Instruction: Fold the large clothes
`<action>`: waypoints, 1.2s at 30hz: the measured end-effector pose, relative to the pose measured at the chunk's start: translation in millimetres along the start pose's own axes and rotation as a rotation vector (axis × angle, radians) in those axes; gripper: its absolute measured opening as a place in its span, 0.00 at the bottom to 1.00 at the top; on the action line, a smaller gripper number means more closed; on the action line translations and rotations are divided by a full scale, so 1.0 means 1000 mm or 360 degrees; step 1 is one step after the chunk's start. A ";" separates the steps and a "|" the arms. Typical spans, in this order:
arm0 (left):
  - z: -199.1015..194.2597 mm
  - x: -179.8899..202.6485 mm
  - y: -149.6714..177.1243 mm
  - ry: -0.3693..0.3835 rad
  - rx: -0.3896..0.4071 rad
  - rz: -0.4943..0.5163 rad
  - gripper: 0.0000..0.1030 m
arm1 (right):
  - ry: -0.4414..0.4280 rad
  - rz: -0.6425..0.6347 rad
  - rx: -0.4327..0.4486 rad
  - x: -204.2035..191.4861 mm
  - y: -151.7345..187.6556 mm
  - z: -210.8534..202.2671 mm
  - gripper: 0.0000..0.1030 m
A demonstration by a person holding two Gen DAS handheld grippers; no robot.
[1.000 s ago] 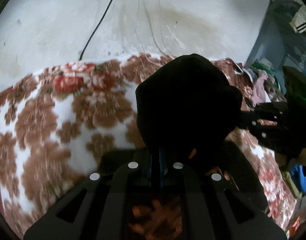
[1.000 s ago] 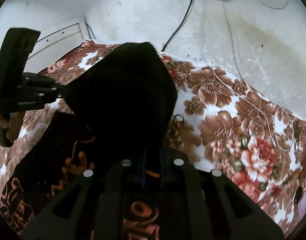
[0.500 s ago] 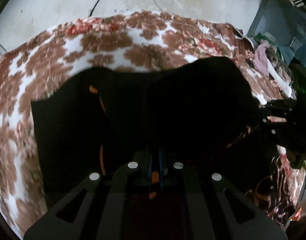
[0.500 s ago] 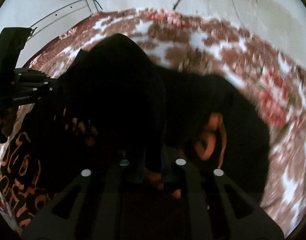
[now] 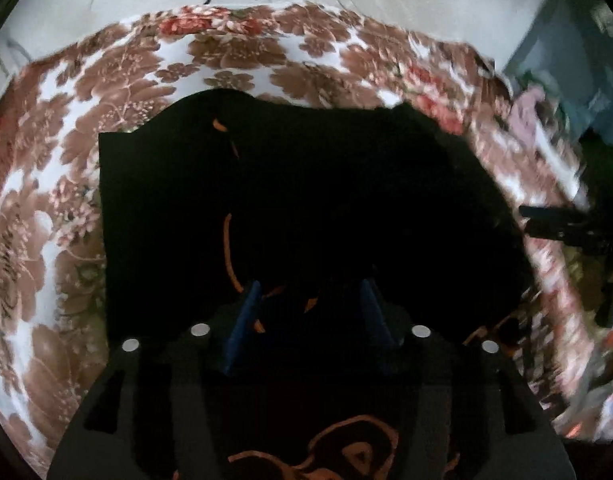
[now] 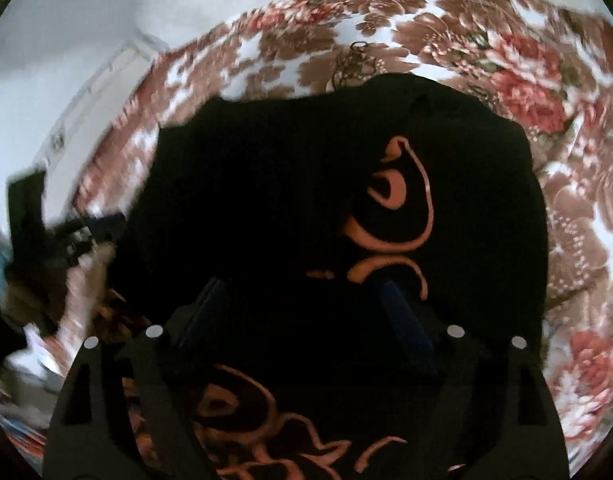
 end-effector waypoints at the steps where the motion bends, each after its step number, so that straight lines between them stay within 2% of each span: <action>1: 0.000 -0.001 -0.006 0.0045 0.0001 -0.0046 0.54 | -0.0022 0.0027 0.0009 0.001 -0.009 0.001 0.80; 4: 0.011 -0.001 -0.014 0.0136 -0.0025 -0.0132 0.56 | -0.0095 -0.0045 -0.0002 -0.005 -0.029 0.012 0.81; 6: 0.027 0.004 -0.009 0.0176 -0.0102 -0.0164 0.56 | -0.0178 -0.0182 -0.0049 -0.022 -0.034 0.028 0.81; 10: 0.058 0.019 0.013 0.0215 -0.0255 -0.0117 0.56 | -0.0225 -0.0454 -0.0228 -0.051 -0.018 0.065 0.81; 11: 0.064 0.023 0.019 0.0221 -0.0281 -0.0099 0.53 | -0.0220 -0.0496 -0.0263 -0.054 -0.012 0.073 0.81; 12: 0.071 0.028 0.026 0.0212 -0.0306 -0.0068 0.42 | -0.0214 -0.0541 -0.0290 -0.058 -0.005 0.082 0.75; 13: 0.077 0.032 0.031 0.0194 -0.0320 -0.0039 0.28 | -0.0215 -0.0586 -0.0300 -0.061 0.001 0.088 0.65; 14: 0.080 0.034 0.034 0.0183 -0.0326 -0.0030 0.12 | -0.0203 -0.0619 -0.0312 -0.062 0.007 0.093 0.38; 15: 0.082 0.036 0.036 0.0169 -0.0319 -0.0035 0.12 | -0.0164 -0.0662 -0.0327 -0.063 0.012 0.098 0.17; 18: 0.072 0.040 0.033 0.0194 -0.0268 -0.0066 0.10 | -0.0152 -0.0726 -0.0323 -0.064 0.020 0.091 0.12; 24: 0.025 0.058 0.016 0.0276 -0.0166 -0.0016 0.10 | -0.0204 -0.0757 -0.0305 -0.077 0.012 0.037 0.11; 28: 0.025 0.065 0.032 0.0234 -0.0238 0.0046 0.11 | -0.0172 -0.0847 -0.0422 -0.079 0.028 0.042 0.13; 31: 0.049 0.052 0.059 0.0137 -0.0377 0.0048 0.13 | -0.0144 -0.0881 -0.0510 -0.074 0.052 0.061 0.18; 33: 0.063 0.046 0.077 0.0061 -0.0435 0.0065 0.19 | -0.0087 -0.0880 -0.0498 -0.068 0.063 0.074 0.38; 34: 0.066 0.045 0.082 0.0036 -0.0431 0.0085 0.26 | -0.0064 -0.0877 -0.0484 -0.066 0.068 0.079 0.43; 35: 0.065 0.044 0.084 -0.0001 -0.0403 0.0105 0.36 | -0.0063 -0.0879 -0.0473 -0.067 0.070 0.080 0.53; 36: 0.062 0.044 0.083 -0.0013 -0.0371 0.0114 0.40 | -0.0059 -0.0895 -0.0458 -0.070 0.072 0.078 0.65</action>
Point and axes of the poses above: each gripper's, at about its wrist camera, not at the fingertips, and z roughly the way its jaws point, x to its right, y to its underside, the point moved 4 cm from there along z, roughly the way its jaws point, and after that the axes turned 9 degrees about x, right-handed, at the moved point
